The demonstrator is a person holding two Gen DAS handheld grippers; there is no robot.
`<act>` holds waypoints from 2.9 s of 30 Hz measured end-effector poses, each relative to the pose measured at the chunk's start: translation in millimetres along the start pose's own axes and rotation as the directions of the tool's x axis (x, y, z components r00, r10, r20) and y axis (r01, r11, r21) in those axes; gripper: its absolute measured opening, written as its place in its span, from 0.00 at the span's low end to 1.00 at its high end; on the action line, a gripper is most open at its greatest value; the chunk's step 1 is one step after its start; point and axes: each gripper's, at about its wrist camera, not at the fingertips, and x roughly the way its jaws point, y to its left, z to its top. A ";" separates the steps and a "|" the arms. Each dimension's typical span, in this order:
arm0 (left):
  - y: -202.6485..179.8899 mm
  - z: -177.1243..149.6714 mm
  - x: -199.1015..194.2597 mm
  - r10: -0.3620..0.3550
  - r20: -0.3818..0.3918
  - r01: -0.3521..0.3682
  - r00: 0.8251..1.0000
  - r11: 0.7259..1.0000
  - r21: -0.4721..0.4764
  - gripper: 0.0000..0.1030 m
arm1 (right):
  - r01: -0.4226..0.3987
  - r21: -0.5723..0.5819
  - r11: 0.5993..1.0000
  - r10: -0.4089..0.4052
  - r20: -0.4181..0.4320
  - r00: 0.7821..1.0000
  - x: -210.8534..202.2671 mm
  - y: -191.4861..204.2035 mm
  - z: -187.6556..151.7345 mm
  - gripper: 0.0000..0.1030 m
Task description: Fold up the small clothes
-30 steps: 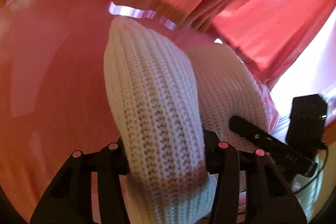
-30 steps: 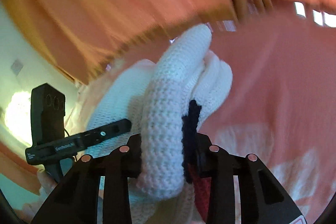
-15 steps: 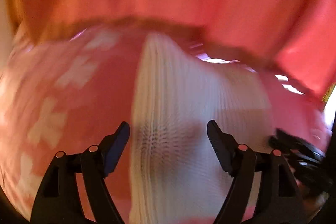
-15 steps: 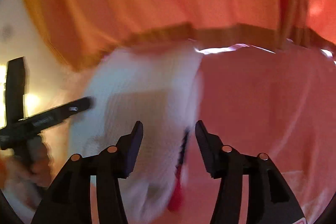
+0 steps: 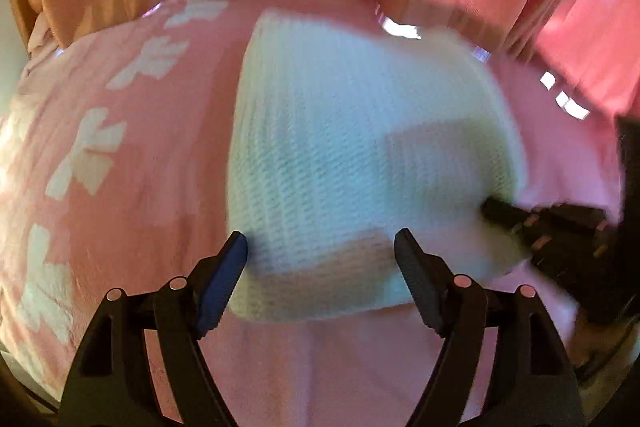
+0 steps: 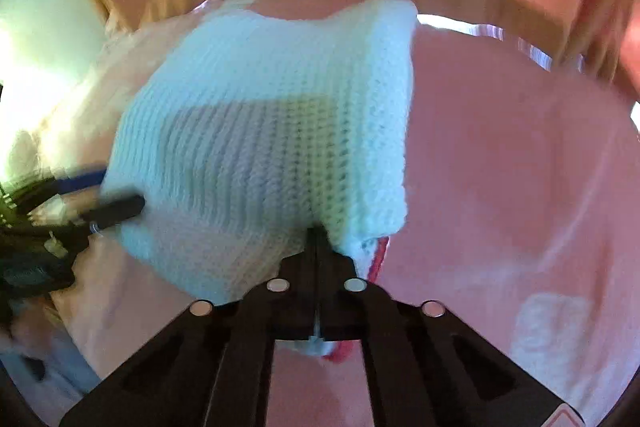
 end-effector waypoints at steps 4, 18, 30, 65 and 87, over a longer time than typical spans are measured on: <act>1.6 -5.0 5.5 0.037 0.012 -0.037 0.999 0.999 0.003 0.73 | -0.013 -0.037 0.999 0.015 0.058 0.998 -26.9 15.1 4.0 0.00; -15.9 -28.8 -42.8 0.108 0.164 -0.113 0.981 0.993 0.019 0.83 | 0.198 -0.025 0.980 -0.179 0.333 0.926 -83.6 38.3 -39.8 0.54; -47.0 -60.8 -66.6 0.186 0.306 -0.199 0.934 0.980 0.011 0.84 | 0.245 0.174 0.954 -0.283 0.252 0.925 -78.6 -2.2 -75.5 0.70; 20.8 -3.4 -8.2 -0.079 0.066 0.094 0.995 0.962 -0.257 0.37 | -0.058 0.084 0.995 0.038 0.225 0.974 -49.2 3.7 -8.2 0.17; -48.4 -69.6 -77.0 0.158 0.372 -0.188 0.915 0.981 0.048 0.91 | 0.330 0.180 0.927 -0.369 0.263 0.891 -87.7 9.1 -97.2 0.74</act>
